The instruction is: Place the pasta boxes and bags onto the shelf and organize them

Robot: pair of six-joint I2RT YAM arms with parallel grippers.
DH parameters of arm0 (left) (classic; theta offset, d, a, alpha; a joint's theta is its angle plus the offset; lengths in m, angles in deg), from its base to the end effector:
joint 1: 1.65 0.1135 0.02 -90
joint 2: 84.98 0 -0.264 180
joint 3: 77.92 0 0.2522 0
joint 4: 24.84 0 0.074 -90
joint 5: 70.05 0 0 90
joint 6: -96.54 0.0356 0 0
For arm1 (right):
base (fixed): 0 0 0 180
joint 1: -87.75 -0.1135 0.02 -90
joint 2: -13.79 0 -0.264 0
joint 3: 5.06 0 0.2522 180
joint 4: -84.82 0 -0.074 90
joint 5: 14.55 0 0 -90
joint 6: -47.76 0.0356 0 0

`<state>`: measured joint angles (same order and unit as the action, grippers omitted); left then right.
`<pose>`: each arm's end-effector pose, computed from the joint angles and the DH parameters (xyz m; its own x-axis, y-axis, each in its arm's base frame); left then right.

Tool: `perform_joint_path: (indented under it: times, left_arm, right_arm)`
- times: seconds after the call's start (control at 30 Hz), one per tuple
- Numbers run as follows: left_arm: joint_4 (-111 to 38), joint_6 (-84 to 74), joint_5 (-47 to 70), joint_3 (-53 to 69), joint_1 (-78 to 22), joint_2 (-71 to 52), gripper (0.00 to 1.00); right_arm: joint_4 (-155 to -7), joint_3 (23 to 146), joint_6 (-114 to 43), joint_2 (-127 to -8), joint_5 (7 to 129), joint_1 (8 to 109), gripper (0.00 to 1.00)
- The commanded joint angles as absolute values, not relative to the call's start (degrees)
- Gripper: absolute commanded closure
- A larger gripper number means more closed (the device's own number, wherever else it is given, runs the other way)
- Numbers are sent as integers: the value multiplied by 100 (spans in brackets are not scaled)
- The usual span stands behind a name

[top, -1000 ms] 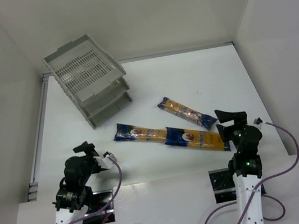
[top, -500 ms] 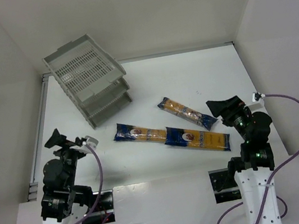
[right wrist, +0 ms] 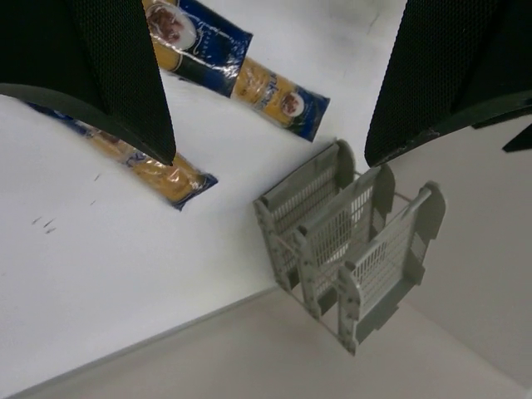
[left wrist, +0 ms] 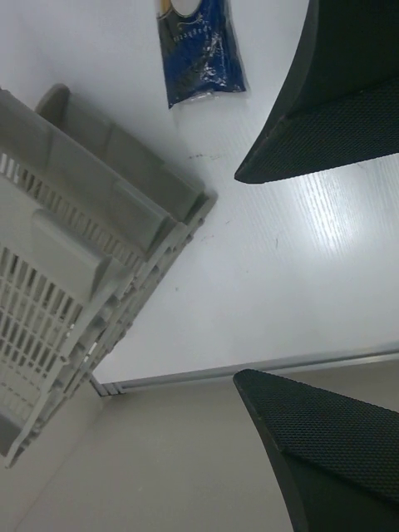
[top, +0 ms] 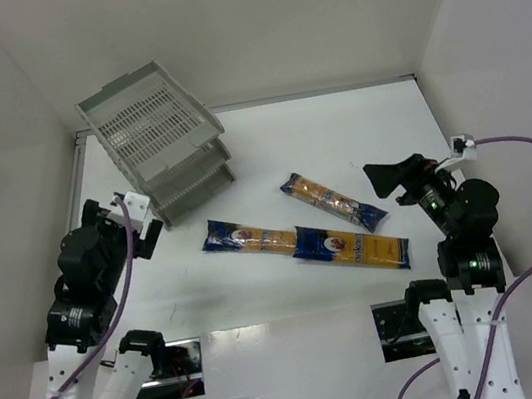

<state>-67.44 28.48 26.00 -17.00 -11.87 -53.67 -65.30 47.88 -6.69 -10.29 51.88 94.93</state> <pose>0.1191 -0.0177 0.3507 -0.1770 0.4095 -0.8950 0.1526 0.9098 0.3860 0.1074 0.0008 0.3410 -0.1784 0.5596 -0.8093 -0.2193 0.7792 0.5871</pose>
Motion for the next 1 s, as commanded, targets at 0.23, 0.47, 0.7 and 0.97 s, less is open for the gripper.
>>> perform_joint_path:
  times: [0.23, 0.47, 0.7, 0.97]
  left_arm:
    - [-5443, 1630, 1846, -1257, -1141, -4983, 0]
    - [-5503, 955, 1995, -923, -1141, -3981, 0]
    - [-5977, 146, 1776, -791, -1080, -3541, 0]
    - [-6057, 92, 1565, -791, -711, -3769, 0]
  right_arm:
    - [-5769, 6772, -1215, -3989, 5484, 8216, 0]
    - [-6024, 8295, -2920, -5966, 8510, 5911, 0]
    - [-5841, 9271, -4564, -8040, 9494, 5910, 0]
    - [-5696, 8053, -5067, -8003, 9206, 5910, 0]
